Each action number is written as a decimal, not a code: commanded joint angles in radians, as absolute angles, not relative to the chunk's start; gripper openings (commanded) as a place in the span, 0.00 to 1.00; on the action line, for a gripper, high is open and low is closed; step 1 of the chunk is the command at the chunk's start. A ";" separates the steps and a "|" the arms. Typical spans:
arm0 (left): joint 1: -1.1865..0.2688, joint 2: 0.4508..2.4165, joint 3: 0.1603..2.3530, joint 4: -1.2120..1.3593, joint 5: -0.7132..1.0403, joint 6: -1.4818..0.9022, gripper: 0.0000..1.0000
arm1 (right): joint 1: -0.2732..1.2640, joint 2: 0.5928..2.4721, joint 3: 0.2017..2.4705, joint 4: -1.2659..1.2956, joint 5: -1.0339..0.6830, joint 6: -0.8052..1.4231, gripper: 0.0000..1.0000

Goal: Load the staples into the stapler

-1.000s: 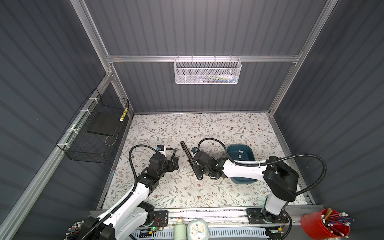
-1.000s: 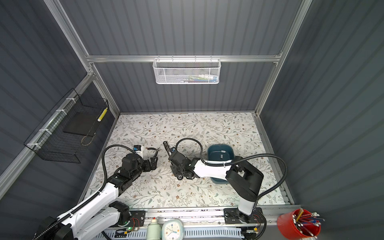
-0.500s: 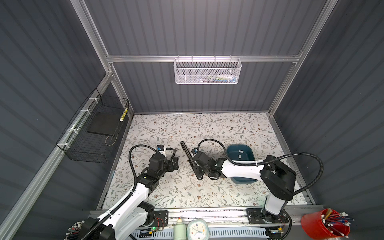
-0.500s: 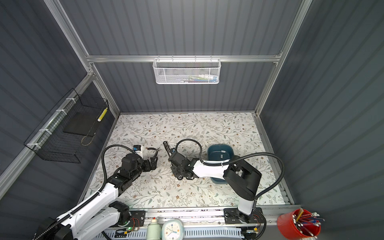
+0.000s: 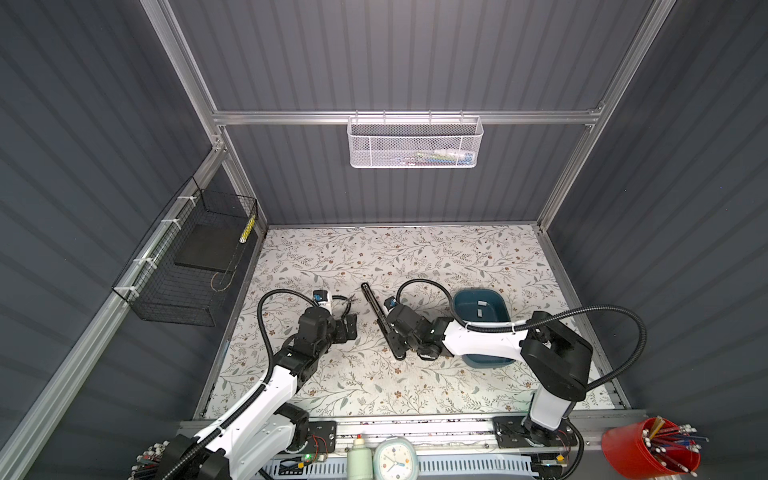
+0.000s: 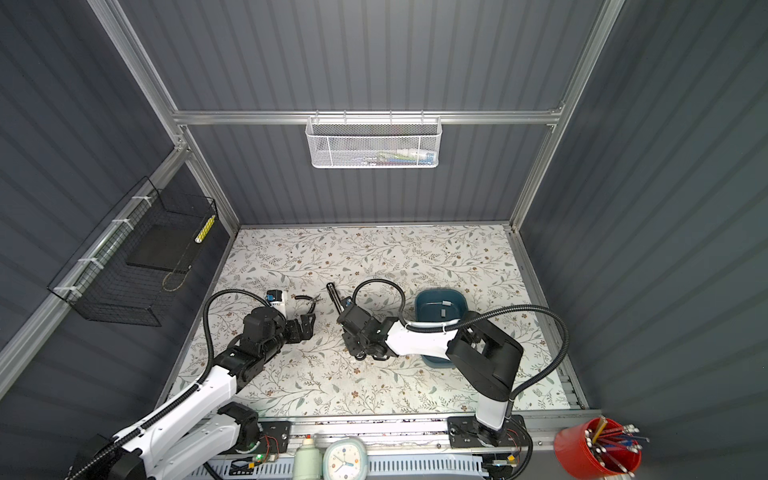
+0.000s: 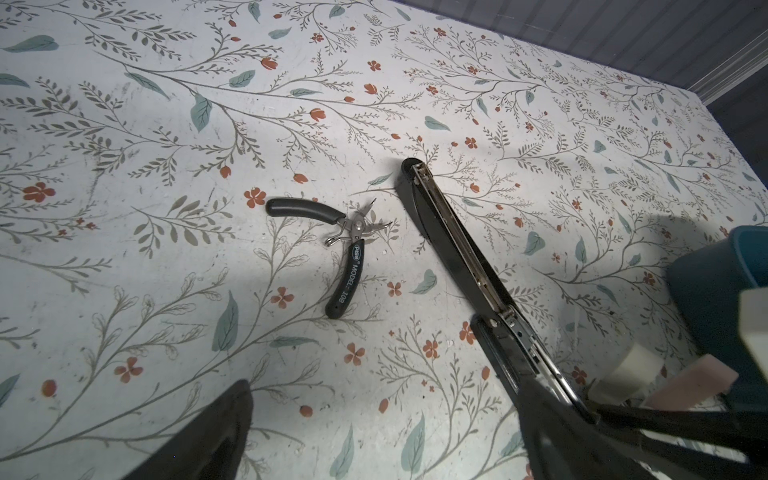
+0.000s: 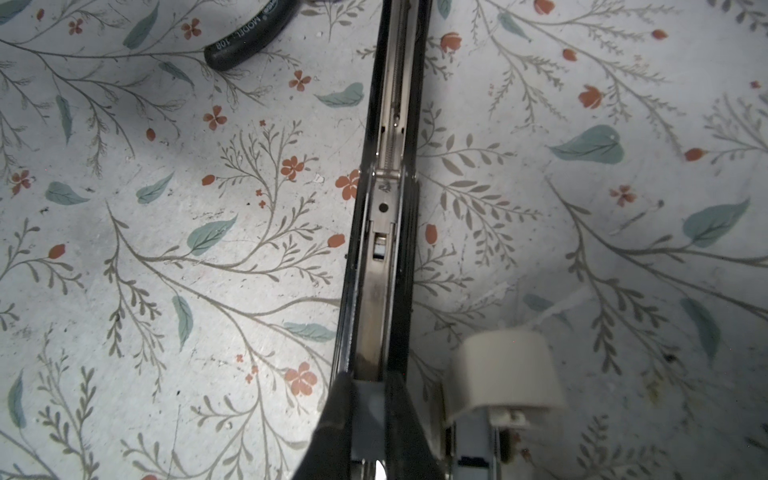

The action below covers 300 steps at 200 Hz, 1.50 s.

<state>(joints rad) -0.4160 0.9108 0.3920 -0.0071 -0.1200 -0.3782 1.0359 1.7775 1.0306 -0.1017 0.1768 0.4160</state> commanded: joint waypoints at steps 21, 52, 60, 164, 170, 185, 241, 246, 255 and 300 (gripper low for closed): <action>-0.412 0.896 0.398 -0.002 -0.120 -0.378 0.99 | 1.061 1.764 0.998 -0.140 0.189 0.465 0.06; -0.413 0.892 0.398 -0.003 -0.119 -0.378 0.99 | 1.066 1.759 0.995 -0.151 0.195 0.481 0.07; -0.413 0.890 0.395 -0.003 -0.120 -0.379 0.99 | 1.067 1.757 0.994 -0.154 0.196 0.483 0.07; -0.413 0.887 0.396 -0.003 -0.118 -0.379 0.99 | 1.075 1.729 1.008 -0.186 0.224 0.494 0.08; -0.413 0.887 0.396 -0.003 -0.118 -0.379 0.99 | 1.075 1.725 1.011 -0.187 0.227 0.492 0.08; -0.413 0.884 0.394 -0.004 -0.118 -0.379 0.99 | 1.075 1.717 1.019 -0.195 0.227 0.489 0.08; -0.413 0.882 0.394 -0.005 -0.117 -0.379 0.99 | 1.076 1.723 1.037 -0.201 0.222 0.495 0.08; -0.413 0.882 0.394 -0.004 -0.116 -0.379 0.99 | 1.078 1.725 1.037 -0.201 0.221 0.497 0.08; -0.413 0.882 0.394 -0.004 -0.116 -0.380 1.00 | 1.077 1.730 1.035 -0.199 0.216 0.501 0.08; -0.413 0.879 0.393 -0.005 -0.114 -0.379 0.99 | 1.082 1.719 1.047 -0.205 0.229 0.489 0.07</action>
<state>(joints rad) -0.4160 0.8940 0.3916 -0.0071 -0.1196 -0.3786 1.0733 1.7267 1.0180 -0.1806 0.2104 0.4904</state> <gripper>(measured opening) 0.994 0.135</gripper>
